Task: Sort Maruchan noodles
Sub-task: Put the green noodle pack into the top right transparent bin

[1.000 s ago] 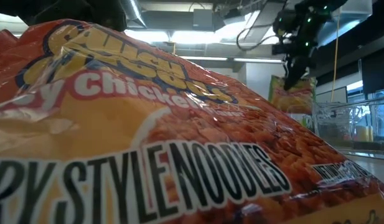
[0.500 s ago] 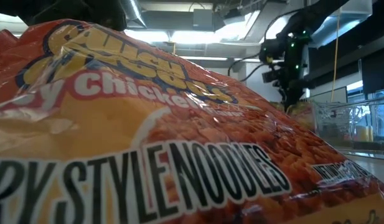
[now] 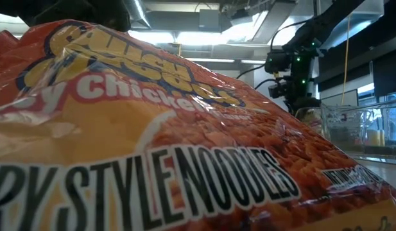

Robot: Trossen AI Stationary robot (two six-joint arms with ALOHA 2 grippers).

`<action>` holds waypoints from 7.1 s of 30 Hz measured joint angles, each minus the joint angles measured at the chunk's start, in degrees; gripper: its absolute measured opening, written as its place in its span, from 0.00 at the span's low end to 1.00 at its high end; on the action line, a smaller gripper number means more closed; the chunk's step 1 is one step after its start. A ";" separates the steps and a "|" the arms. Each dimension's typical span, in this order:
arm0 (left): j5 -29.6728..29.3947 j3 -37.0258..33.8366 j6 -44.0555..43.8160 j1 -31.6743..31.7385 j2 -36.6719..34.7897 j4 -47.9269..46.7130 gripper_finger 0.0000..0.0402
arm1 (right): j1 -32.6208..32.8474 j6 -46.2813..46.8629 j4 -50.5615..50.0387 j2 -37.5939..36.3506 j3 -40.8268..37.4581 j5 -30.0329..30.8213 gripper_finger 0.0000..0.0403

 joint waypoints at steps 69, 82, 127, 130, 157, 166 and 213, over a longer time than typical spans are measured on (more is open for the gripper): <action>1.68 16.11 -21.02 -2.06 0.04 -18.99 0.68 | 62.79 37.63 43.23 -8.56 -13.81 -13.06 0.54; 18.08 18.96 -76.71 -21.39 2.70 -31.90 0.68 | 62.66 48.33 47.68 -2.50 -13.79 -13.62 0.54; 8.83 13.55 -36.20 -10.78 9.55 -44.85 0.68 | 57.16 53.49 53.46 -0.31 -13.77 -3.58 0.54; 6.00 13.53 -29.40 -7.82 9.60 -42.59 0.68 | 55.49 55.42 53.48 -0.31 -13.77 -4.71 0.55; 19.05 15.12 -58.16 -4.15 7.28 -54.59 0.68 | 49.50 61.55 66.38 12.44 -11.98 -15.14 0.83; 11.17 9.85 -45.37 -3.76 6.89 -42.57 0.68 | 48.94 61.68 66.55 12.44 -11.91 -16.18 0.83; -5.94 3.46 -22.18 -3.22 10.23 -14.02 0.68 | 46.49 83.97 63.80 34.14 7.72 -31.13 0.83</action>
